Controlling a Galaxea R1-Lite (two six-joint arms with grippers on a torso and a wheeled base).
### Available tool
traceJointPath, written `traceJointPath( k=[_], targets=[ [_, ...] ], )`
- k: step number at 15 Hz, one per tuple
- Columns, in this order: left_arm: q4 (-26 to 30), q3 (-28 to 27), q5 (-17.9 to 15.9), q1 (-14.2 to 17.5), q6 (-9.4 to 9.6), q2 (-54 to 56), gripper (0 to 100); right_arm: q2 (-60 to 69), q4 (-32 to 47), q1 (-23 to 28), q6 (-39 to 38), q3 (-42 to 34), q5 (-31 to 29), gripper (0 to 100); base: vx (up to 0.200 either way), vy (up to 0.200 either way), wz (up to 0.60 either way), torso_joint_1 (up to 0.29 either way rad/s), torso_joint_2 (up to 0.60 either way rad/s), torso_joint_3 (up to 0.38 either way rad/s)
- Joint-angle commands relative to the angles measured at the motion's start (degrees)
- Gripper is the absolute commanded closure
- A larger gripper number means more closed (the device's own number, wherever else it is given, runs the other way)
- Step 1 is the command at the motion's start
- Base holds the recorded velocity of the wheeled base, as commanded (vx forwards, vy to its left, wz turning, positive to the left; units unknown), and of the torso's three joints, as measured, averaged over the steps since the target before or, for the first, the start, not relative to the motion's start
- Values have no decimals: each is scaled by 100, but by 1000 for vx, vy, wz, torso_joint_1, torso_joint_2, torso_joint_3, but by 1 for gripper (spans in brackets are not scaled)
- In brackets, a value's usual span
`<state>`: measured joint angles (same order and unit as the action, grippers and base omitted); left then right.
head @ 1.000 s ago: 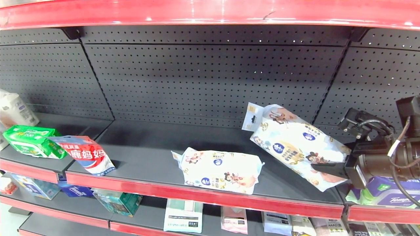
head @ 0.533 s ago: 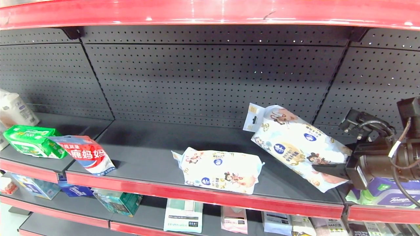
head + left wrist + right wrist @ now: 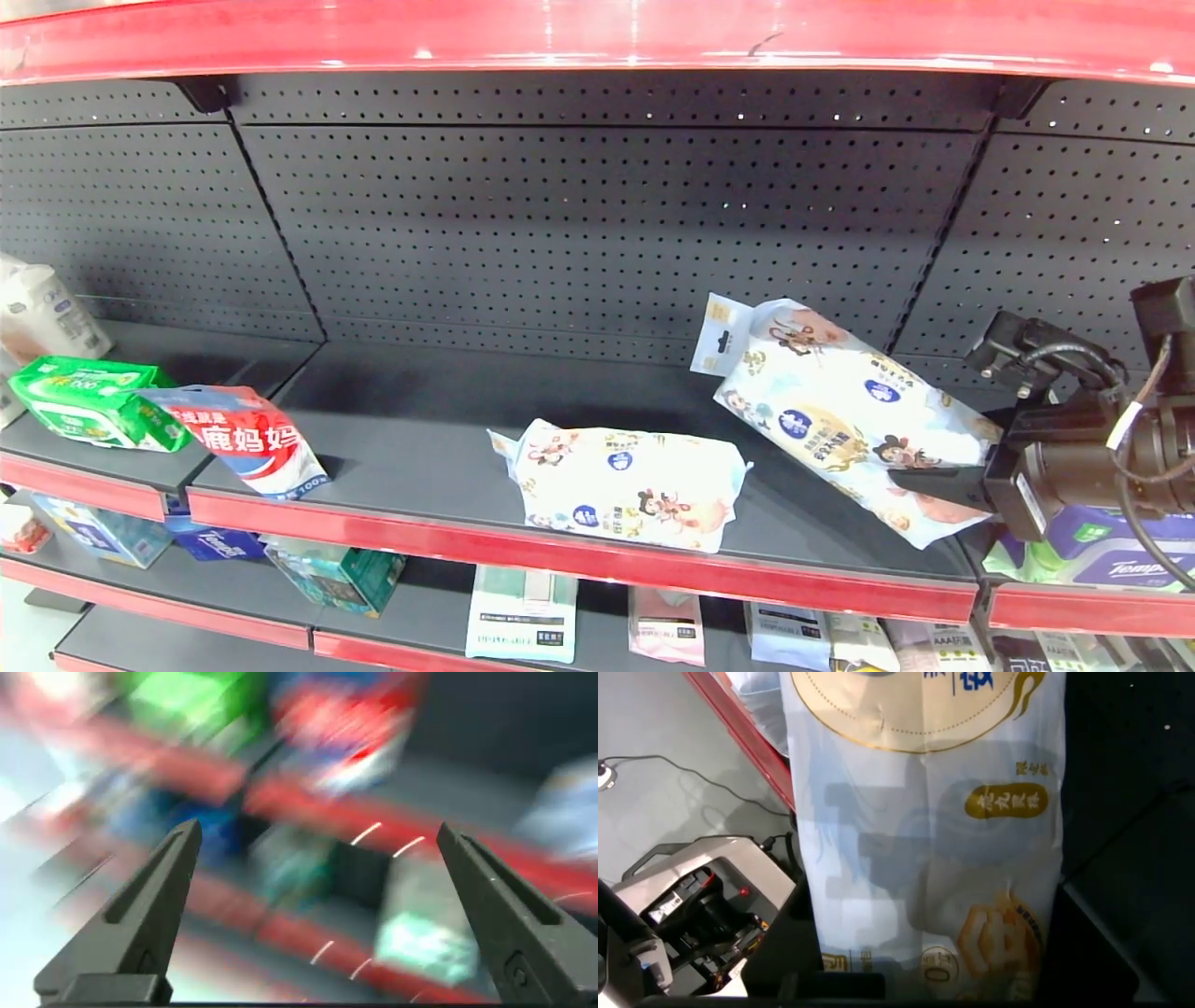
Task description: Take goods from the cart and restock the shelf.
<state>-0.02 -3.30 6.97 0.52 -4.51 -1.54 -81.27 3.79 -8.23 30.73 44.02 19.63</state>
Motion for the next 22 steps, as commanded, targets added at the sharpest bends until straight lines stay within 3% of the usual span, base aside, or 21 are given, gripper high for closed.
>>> traceJointPath(
  k=[1,2,3,5,19,22],
  targets=[
    [-393,330,-425,-61,3,154,0,24,-1,-3,3,1,-3,100,0,0,0,0,0,0],
    [2,234,-539,-61,64,154,0,50,8,-21,3,28,-12,100,0,0,0,0,0,0],
    [-6,269,-495,-61,91,154,0,59,-1,-30,3,19,-12,100,0,0,0,0,0,0],
    [-24,330,-636,-61,451,154,0,77,8,-12,3,-7,-20,100,0,0,0,0,0,0],
    [-15,330,-671,-61,460,154,0,-161,-54,-38,12,89,15,100,0,0,0,0,0,0],
    [-15,330,-671,-61,460,154,0,-697,-124,-21,346,423,349,100,0,0,0,0,0,0]
  ],
)
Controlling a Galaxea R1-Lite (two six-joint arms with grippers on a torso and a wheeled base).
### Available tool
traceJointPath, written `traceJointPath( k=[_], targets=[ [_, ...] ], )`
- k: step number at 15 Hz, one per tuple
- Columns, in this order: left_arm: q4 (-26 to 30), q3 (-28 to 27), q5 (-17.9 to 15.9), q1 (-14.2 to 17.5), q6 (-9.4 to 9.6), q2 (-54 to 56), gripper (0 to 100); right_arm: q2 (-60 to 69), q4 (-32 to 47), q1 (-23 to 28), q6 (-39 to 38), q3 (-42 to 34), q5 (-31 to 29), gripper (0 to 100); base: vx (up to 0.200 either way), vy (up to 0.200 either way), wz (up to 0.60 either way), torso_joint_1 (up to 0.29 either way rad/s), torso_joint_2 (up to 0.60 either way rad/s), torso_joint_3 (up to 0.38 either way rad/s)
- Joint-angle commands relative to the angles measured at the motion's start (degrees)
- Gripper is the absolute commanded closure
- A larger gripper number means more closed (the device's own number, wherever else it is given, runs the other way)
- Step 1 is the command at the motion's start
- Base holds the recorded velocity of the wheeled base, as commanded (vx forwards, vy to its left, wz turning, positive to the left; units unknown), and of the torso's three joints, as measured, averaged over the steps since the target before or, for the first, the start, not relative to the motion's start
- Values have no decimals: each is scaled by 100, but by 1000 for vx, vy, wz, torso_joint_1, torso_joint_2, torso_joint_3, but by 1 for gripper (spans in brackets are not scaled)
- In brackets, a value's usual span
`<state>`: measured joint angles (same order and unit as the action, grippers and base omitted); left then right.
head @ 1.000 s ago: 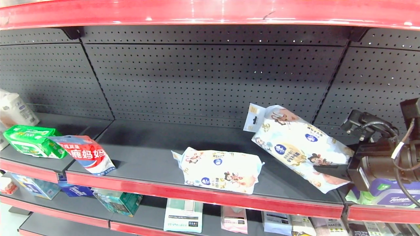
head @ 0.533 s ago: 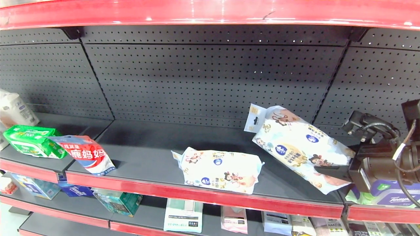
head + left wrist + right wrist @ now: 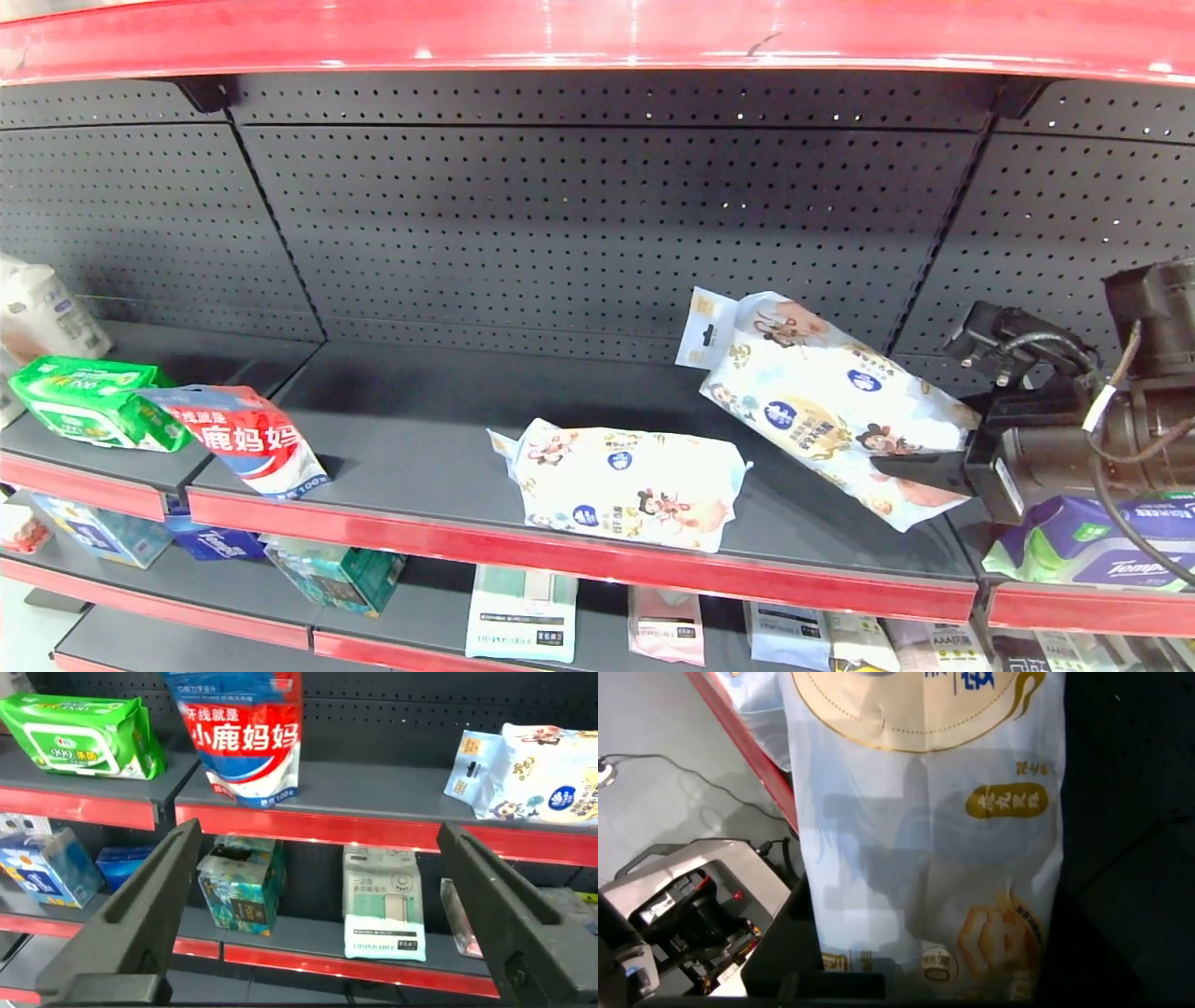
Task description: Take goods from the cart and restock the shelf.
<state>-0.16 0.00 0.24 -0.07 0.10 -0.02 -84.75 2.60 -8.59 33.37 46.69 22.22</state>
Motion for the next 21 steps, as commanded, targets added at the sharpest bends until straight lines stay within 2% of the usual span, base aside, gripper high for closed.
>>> traceJointPath(
  k=[1,5,9,14,15,21],
  targets=[
    [-2,0,2,-1,-1,2,0,-481,-5,33,214,244,186,100,0,0,0,0,0,0],
    [-2,0,2,-1,-1,2,0,-1246,-5,33,829,938,379,100,0,0,0,0,0,0],
    [-2,0,2,-1,-1,2,0,-2046,4,-11,1260,1694,318,100,0,0,0,0,0,0],
    [-2,0,2,-1,-1,2,0,-2538,13,-125,1638,2099,239,100,0,0,0,0,0,0],
    [-2,0,2,-1,-1,2,0,-2889,48,-230,1928,2424,239,100,0,0,0,0,0,0],
    [-2,0,2,7,-1,2,0,-3346,57,-635,1937,2758,212,100,0,0,0,0,0,0]
  ],
)
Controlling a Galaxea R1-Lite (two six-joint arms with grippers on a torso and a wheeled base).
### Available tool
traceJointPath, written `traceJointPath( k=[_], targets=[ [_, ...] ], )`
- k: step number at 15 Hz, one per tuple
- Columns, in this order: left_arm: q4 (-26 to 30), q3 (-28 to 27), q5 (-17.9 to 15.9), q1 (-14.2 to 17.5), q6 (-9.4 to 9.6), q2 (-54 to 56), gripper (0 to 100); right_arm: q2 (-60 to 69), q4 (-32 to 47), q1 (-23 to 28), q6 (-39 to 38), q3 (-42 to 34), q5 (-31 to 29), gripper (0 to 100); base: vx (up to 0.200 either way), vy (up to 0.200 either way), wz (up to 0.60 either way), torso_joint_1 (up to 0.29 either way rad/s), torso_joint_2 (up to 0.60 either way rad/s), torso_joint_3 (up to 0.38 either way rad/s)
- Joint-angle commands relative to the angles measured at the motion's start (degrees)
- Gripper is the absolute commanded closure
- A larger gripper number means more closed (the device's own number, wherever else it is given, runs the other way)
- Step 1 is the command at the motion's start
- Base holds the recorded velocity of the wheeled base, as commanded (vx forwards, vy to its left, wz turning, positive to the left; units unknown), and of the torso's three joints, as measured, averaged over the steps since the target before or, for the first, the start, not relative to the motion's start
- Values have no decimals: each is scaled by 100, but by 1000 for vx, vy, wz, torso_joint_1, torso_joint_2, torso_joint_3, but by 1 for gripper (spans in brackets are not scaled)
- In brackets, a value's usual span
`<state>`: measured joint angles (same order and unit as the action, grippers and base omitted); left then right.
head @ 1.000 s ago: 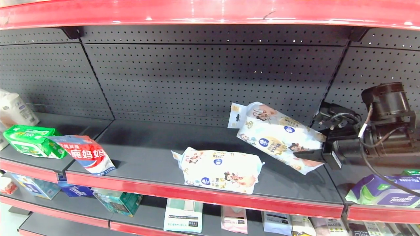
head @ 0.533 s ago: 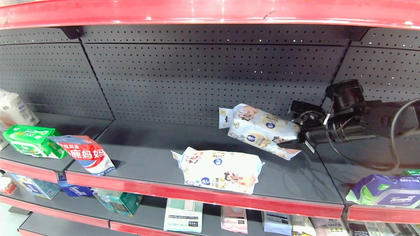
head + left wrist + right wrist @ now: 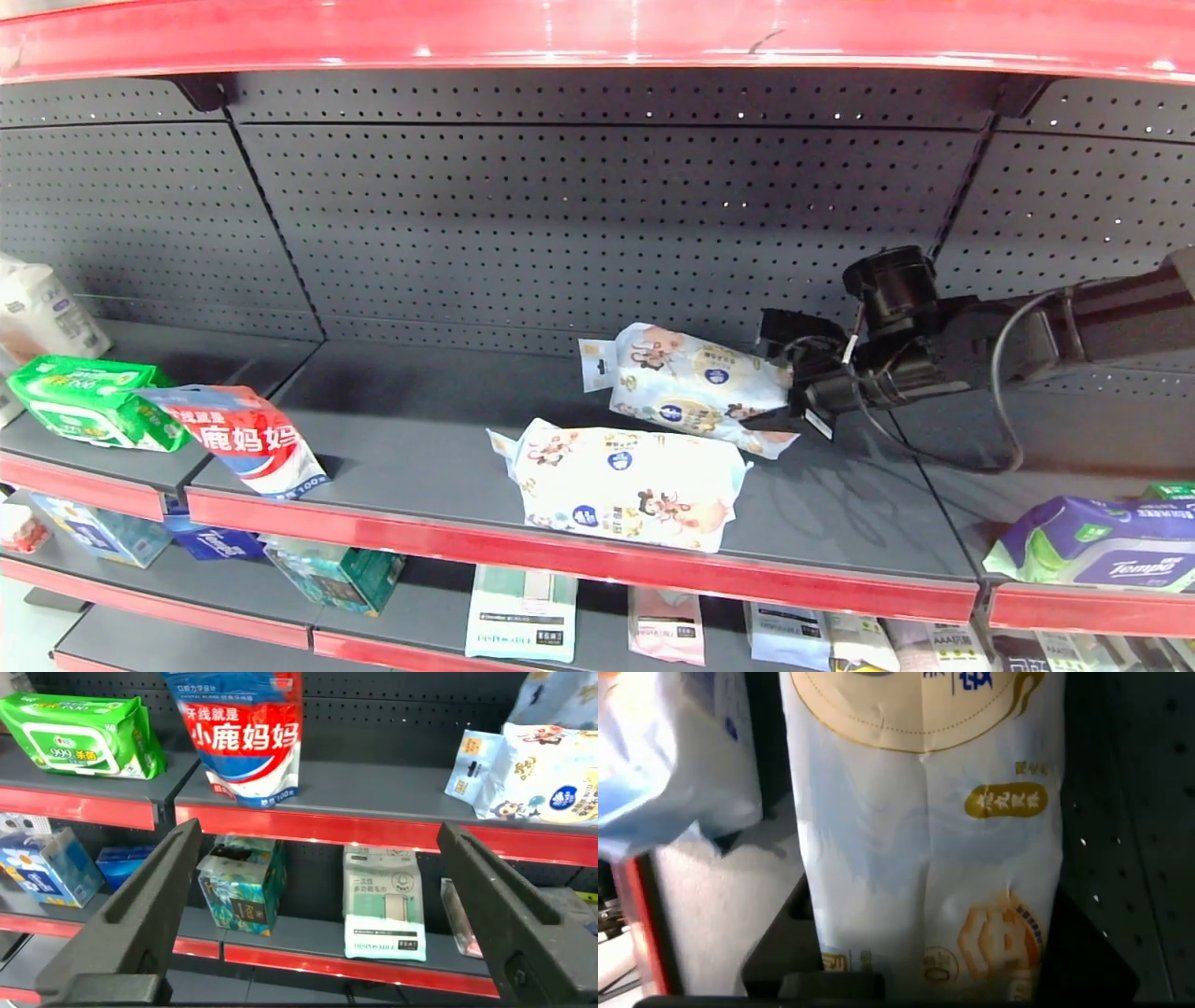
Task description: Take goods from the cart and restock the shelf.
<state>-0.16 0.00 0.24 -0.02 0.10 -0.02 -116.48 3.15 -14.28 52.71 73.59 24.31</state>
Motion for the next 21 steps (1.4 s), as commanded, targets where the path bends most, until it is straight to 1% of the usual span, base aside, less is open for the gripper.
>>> traceJointPath(
  k=[1,8,9,14,17,19,21],
  targets=[
    [-2,0,2,-6,-1,2,0,-235,2,-137,-7,138,-14,100,0,0,0,0,0,0],
    [-2,0,2,-6,-1,2,0,-393,-7,-313,2,331,-84,100,0,0,0,0,0,0],
    [-2,0,2,-6,-1,2,0,-402,-7,-330,2,331,-128,0,0,0,0,0,0,0],
    [-2,0,2,-6,-1,2,0,-437,-42,-392,-24,331,-163,0,0,0,0,0,0,0],
    [-2,0,2,-6,-1,2,0,-331,-33,-295,-68,269,-374,0,0,0,0,0,0,0],
    [-2,0,2,-6,-1,2,0,-156,-33,-190,-261,50,-497,0,0,0,0,0,0,0],
    [-2,0,2,-6,-1,2,0,3,-42,-146,-297,-152,-664,0,0,0,0,0,0,0]
  ],
)
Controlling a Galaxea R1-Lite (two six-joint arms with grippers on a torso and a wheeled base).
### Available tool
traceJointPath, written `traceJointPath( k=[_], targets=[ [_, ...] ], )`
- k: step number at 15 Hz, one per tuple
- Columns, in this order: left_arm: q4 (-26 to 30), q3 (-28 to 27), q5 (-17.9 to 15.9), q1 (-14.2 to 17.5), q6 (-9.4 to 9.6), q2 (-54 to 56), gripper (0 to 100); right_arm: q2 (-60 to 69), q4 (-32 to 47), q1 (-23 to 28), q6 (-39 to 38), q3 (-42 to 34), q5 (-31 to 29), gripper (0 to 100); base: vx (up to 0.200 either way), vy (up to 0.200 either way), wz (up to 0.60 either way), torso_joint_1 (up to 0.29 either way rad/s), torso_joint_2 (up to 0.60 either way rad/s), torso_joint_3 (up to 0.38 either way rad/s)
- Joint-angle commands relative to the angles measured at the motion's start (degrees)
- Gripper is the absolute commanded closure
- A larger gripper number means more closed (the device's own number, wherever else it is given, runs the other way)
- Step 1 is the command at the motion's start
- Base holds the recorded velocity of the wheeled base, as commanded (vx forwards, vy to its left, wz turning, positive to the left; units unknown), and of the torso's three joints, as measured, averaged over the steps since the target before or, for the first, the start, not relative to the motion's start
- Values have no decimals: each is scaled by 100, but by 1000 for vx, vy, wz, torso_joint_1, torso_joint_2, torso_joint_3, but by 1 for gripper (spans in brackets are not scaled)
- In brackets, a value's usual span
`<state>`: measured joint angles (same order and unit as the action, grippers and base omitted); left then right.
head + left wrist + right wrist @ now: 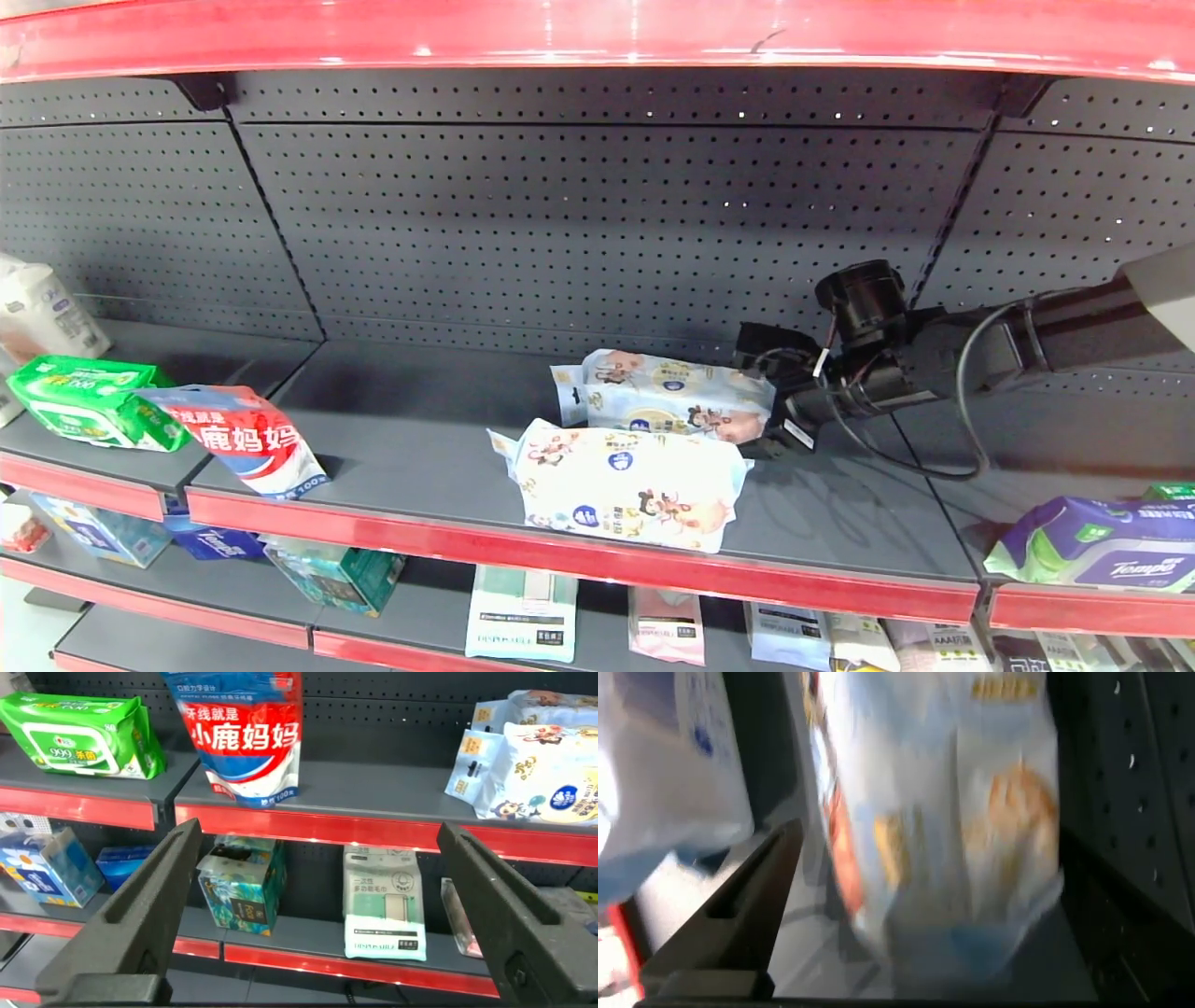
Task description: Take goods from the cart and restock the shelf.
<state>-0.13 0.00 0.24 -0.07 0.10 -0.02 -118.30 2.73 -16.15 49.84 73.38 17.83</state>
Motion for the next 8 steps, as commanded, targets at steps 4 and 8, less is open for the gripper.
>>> traceJointPath(
  k=[4,8],
  targets=[
    [-4,0,2,-1,-1,2,0,219,-27,112,-211,-183,-307,0,0,0,0,0,0,0],
    [-4,0,2,7,-1,2,0,219,-62,227,-299,-166,-456,0,0,0,0,0,0,0]
  ],
)
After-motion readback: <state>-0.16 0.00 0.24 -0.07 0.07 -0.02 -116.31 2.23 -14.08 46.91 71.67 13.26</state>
